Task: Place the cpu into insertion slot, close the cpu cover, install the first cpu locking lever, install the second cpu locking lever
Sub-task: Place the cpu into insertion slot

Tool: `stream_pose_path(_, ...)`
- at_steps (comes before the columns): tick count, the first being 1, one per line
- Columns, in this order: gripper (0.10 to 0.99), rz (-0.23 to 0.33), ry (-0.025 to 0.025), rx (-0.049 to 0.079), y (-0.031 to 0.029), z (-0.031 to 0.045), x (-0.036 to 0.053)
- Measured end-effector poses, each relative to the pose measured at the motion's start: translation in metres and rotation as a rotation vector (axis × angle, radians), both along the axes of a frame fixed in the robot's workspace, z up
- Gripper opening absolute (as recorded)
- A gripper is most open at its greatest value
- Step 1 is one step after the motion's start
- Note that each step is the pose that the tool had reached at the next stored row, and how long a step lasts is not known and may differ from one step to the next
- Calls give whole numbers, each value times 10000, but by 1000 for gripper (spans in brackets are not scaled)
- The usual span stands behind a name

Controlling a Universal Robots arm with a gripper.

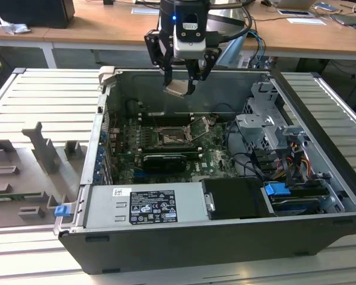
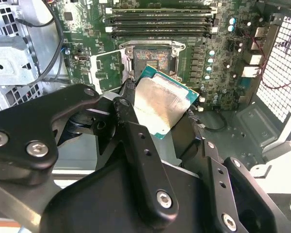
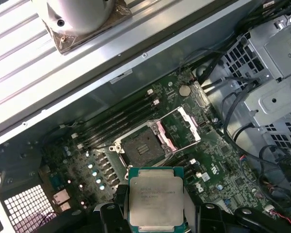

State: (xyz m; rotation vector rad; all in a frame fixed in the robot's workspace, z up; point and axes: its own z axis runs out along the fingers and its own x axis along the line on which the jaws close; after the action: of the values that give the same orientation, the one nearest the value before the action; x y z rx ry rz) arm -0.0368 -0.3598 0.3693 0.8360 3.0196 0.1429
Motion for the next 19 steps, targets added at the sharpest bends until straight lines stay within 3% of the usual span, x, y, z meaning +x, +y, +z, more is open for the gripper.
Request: stream_pose_path(19,541,-932,0,0,0,-2,0)
